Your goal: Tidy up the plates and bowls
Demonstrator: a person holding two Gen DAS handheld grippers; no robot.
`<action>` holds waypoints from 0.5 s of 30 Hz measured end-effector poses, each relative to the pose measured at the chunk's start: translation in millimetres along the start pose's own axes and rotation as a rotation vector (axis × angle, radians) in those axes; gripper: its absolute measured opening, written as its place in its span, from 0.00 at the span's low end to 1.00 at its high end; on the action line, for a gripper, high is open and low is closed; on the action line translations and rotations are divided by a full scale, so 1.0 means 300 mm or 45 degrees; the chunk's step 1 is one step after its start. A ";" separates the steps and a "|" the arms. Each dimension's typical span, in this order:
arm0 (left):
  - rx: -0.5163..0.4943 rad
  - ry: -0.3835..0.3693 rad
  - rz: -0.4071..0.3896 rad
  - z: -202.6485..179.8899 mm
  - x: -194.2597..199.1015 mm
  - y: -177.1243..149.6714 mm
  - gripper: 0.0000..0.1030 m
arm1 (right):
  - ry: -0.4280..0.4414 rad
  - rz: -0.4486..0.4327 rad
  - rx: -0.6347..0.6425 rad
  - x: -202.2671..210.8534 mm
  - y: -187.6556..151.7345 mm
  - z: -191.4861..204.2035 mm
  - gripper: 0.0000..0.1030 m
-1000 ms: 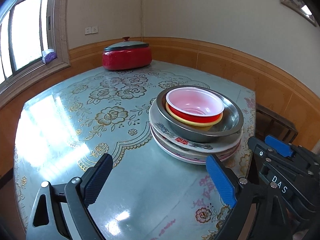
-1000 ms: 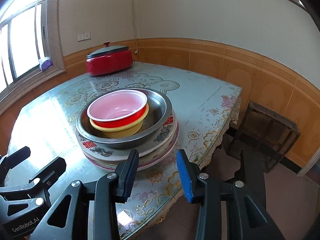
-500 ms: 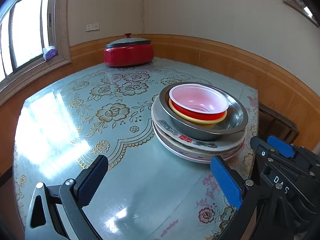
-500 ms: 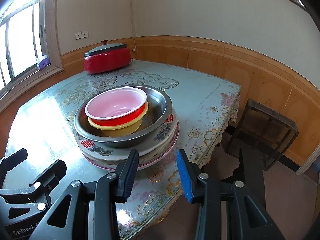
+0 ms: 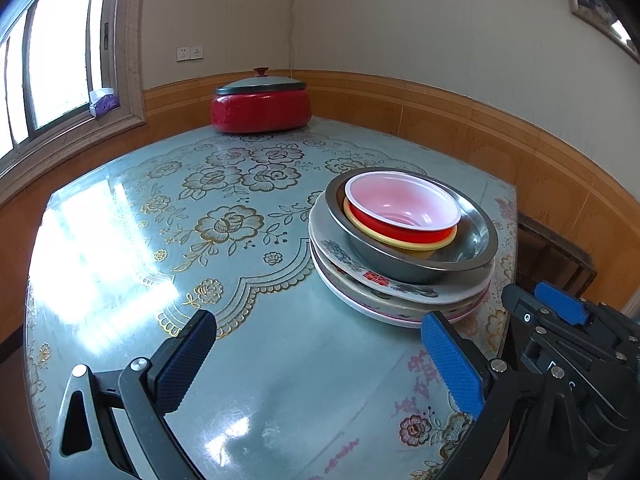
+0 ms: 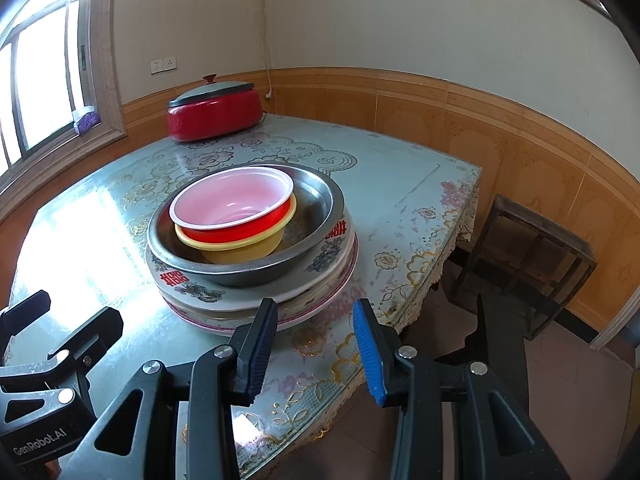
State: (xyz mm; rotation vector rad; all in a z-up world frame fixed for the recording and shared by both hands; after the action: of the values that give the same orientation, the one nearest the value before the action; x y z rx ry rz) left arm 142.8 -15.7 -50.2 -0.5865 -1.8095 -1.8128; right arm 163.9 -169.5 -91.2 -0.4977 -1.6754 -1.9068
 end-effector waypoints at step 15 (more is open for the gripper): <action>0.040 0.024 -0.003 0.010 0.005 0.002 1.00 | 0.003 0.015 0.007 -0.005 -0.005 -0.002 0.38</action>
State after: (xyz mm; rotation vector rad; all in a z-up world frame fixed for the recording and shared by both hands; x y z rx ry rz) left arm 142.0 -12.7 -48.7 -0.5542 -1.8238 -1.7819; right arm 164.2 -169.6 -93.6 -0.5015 -1.6727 -1.8932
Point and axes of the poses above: each gripper's, at about its wrist camera, not at the fingertips, and x roughly against the way its jaws point, z to its left, y to its top, the point moved 7 cm from there along -x, roughly the way its jaws point, and after that the axes turned 2 degrees about y, right-handed, at the moved point
